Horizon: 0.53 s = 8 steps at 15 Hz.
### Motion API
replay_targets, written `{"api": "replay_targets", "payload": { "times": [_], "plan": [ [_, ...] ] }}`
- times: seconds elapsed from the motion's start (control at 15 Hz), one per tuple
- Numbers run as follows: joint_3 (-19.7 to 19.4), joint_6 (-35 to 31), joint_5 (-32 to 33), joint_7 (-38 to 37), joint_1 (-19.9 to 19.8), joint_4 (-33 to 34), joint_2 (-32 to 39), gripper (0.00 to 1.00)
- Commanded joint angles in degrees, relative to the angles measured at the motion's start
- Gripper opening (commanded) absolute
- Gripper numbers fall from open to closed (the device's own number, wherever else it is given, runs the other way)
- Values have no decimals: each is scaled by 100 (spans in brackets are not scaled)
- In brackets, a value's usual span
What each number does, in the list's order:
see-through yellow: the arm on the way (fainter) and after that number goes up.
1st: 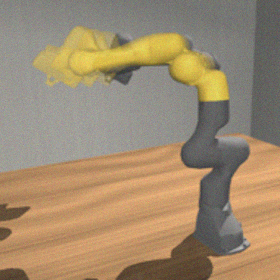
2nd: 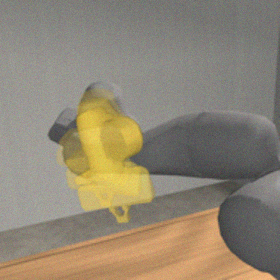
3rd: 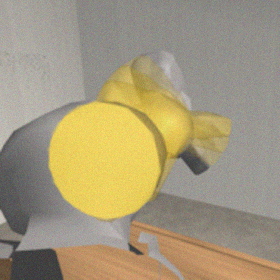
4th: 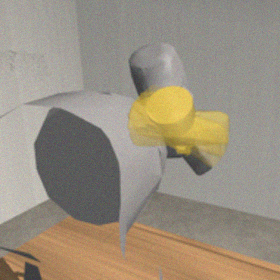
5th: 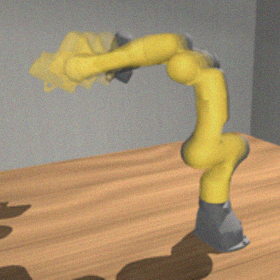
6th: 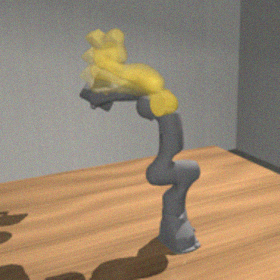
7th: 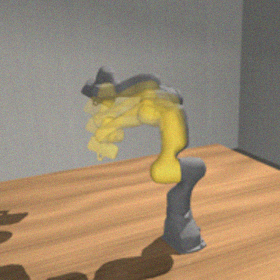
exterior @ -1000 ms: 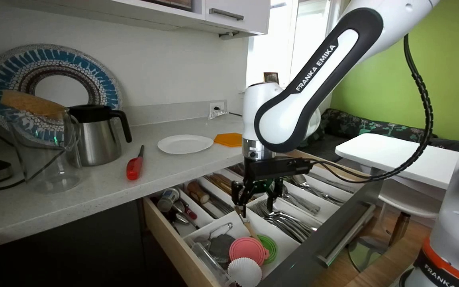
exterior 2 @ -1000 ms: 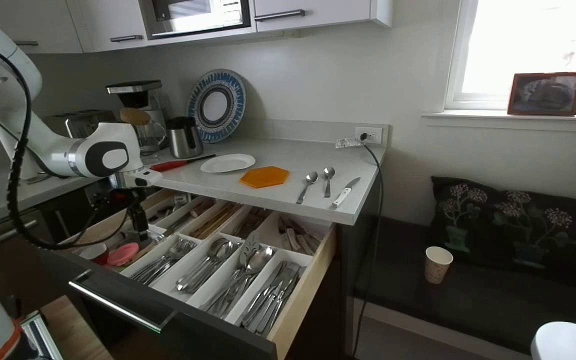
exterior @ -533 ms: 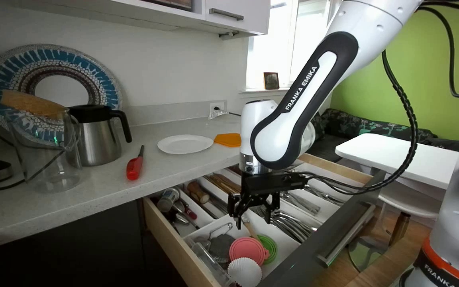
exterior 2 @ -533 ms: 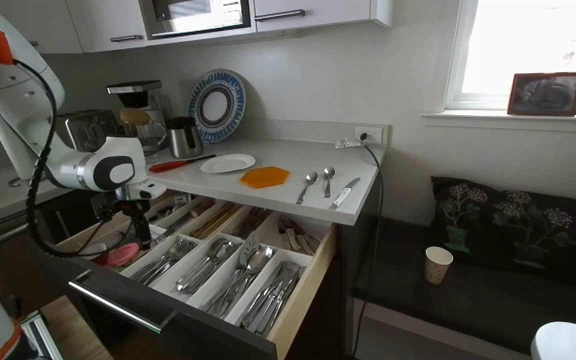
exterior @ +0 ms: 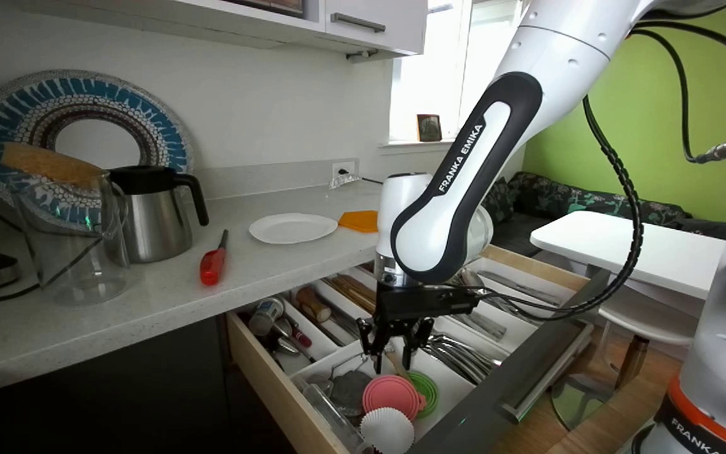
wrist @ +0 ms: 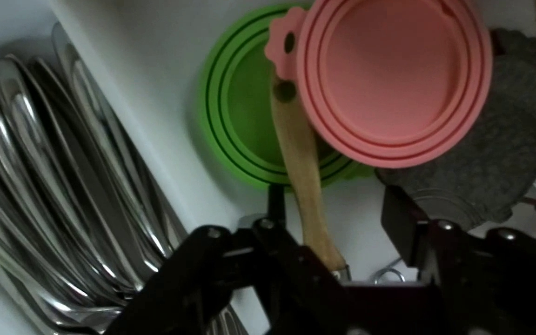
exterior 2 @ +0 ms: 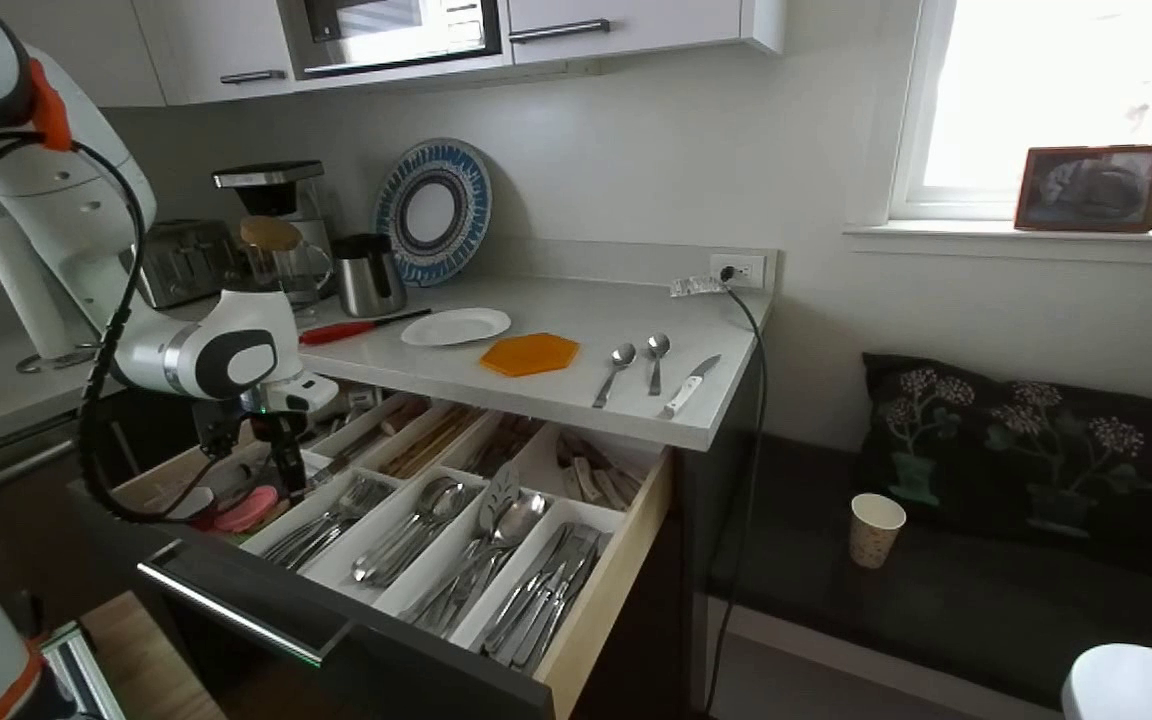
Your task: Remove the kitchen brush from the drawer and put it on the yellow trivet
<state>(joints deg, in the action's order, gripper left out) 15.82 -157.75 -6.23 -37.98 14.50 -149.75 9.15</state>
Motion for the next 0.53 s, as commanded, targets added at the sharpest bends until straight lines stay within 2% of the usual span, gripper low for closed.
{"api": "replay_targets", "payload": {
  "times": [0.0, 0.07, 0.2, 0.4, 0.47],
  "plan": [
    [-204, -253, 32, -70, 188, 42, 215, 52],
    [-240, -267, 43, -75, 213, 39, 234, 33],
    [-293, -256, 37, -61, 253, 24, 209, 26],
    [-348, -166, 40, -72, 266, -36, 20, 1],
    [-349, -121, 36, -77, 271, -71, -73, 0]
  ]
}}
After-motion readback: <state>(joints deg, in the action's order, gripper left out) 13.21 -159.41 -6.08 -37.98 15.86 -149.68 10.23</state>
